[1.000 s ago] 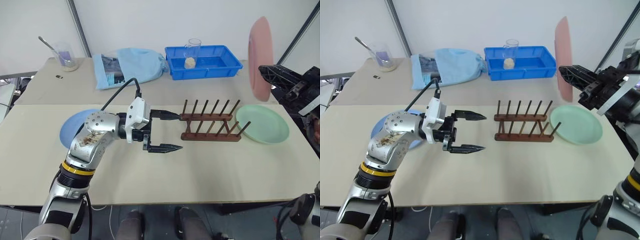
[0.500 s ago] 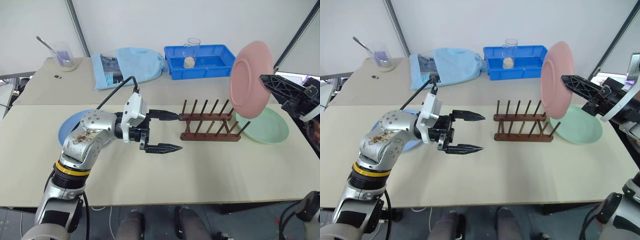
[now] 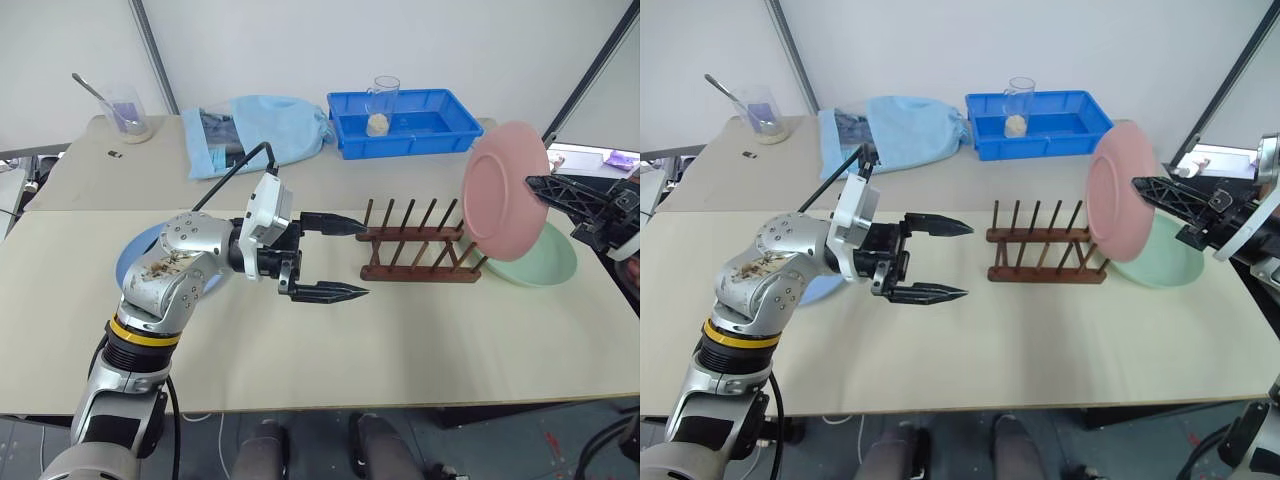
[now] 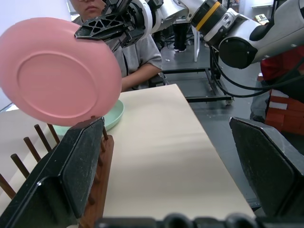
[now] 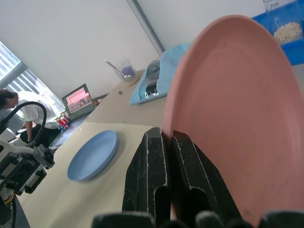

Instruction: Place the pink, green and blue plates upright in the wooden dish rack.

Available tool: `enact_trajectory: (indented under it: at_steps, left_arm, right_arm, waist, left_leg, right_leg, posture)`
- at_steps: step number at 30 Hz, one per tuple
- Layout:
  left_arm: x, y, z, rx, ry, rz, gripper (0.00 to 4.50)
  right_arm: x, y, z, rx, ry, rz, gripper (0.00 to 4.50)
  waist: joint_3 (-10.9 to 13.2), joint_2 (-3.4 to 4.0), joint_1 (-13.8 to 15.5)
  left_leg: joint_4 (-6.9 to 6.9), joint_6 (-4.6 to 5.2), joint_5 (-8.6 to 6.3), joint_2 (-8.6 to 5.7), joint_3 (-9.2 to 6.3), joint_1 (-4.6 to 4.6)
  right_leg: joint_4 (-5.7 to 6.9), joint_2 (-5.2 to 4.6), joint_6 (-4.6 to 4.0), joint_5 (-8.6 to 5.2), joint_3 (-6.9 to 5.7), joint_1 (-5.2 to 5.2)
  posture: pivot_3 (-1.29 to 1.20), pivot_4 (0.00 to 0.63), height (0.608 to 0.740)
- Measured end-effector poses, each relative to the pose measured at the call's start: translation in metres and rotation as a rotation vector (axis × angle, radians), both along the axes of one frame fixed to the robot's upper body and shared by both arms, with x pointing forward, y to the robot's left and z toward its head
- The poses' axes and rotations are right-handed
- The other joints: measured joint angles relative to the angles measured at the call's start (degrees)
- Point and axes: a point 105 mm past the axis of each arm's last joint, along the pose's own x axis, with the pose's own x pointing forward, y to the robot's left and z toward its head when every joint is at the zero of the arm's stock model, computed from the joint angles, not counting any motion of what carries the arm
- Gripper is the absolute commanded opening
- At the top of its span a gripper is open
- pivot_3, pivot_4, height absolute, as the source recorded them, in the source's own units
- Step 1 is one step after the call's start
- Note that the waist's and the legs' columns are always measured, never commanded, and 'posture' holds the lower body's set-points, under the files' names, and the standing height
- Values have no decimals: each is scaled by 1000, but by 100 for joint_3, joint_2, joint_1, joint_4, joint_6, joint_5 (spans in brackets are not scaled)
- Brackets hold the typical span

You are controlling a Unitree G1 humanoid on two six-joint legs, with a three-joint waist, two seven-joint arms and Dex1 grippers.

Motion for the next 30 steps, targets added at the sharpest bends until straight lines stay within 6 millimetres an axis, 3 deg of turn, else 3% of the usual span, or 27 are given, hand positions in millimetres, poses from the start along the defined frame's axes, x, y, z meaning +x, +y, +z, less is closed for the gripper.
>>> enact_trajectory:
  at_steps: [13,22,26,30]
  left_arm:
    - [-1,-4,3,-24,-19,-14,4500]
    - [0,-5,4,-30,-28,-6,4500]
    - [2,-5,2,-20,-23,8,4500]
    - [4,-3,-2,11,-29,20,4500]
  right_arm:
    - [25,-16,-13,32,92,-39,23]
    - [35,-24,-18,19,136,-99,3148]
    - [40,-31,6,-1,30,-169,4452]
    - [28,-58,26,-156,-83,-297,4452]
  waist:
    - [0,0,17]
    - [0,0,12]
    - [0,1,-1]
    - [0,1,38]
  left_leg:
    - [0,0,0,-3,0,-2]
    - [0,0,0,-3,1,-3]
    - [0,0,0,-4,3,-2]
    - [-4,0,0,-3,-1,-4]
  right_leg:
    - [-2,0,0,0,1,0]
    - [-3,0,7,4,2,-1]
    - [-1,0,4,2,3,-1]
    - [-3,0,5,-2,-3,-2]
  posture:
    - [0,150,720]
    - [0,150,720]
    - [0,150,720]
    - [0,150,720]
